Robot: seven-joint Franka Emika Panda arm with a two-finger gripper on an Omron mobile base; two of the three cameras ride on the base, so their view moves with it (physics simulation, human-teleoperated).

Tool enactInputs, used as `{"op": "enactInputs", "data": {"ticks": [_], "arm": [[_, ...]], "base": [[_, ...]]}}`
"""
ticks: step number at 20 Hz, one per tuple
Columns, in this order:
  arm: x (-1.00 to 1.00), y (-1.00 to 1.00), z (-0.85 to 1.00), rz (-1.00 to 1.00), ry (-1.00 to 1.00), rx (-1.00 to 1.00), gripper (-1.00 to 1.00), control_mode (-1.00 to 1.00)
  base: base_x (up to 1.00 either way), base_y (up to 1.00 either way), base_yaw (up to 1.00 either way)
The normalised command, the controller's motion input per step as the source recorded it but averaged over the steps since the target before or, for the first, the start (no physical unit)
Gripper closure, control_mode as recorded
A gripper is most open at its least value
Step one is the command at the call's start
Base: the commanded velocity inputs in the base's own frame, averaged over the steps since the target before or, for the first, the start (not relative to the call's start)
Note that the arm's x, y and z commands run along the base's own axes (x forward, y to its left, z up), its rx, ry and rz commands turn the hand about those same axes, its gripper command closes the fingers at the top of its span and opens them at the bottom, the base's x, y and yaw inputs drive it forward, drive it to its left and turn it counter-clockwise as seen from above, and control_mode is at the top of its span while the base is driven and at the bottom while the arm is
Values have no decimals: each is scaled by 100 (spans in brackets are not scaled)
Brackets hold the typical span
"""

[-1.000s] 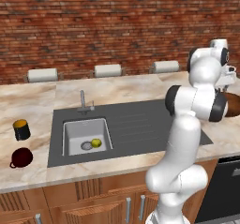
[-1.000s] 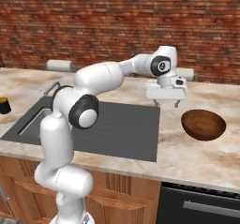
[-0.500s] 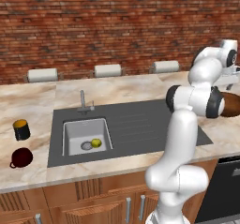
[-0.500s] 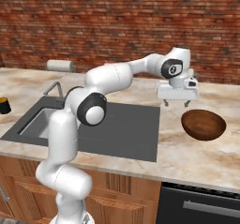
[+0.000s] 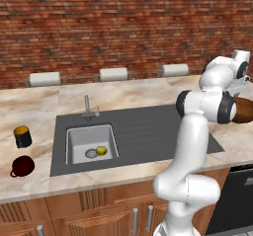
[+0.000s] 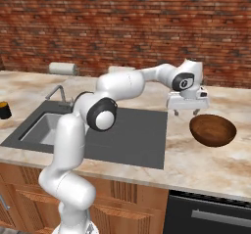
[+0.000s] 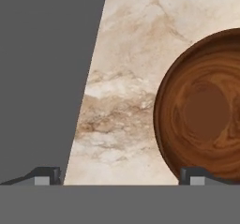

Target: Clear the mugs and bowl far away from the sink.

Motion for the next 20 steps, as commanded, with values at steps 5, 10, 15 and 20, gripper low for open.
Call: {"op": "enactInputs", "data": {"ticks": [5, 10, 15, 20], "arm": [[17, -6, -47, 11, -5, -6, -100, -100], [16, -33, -31, -3, 1, -6, -100, -100], [8, -19, -33, -12, 0, -5, -100, -100], [0, 0, -20, -3, 0, 0, -100, -100]], "base": [[0, 0, 0], [0, 0, 0], [0, 0, 0], [0, 0, 0]]}}
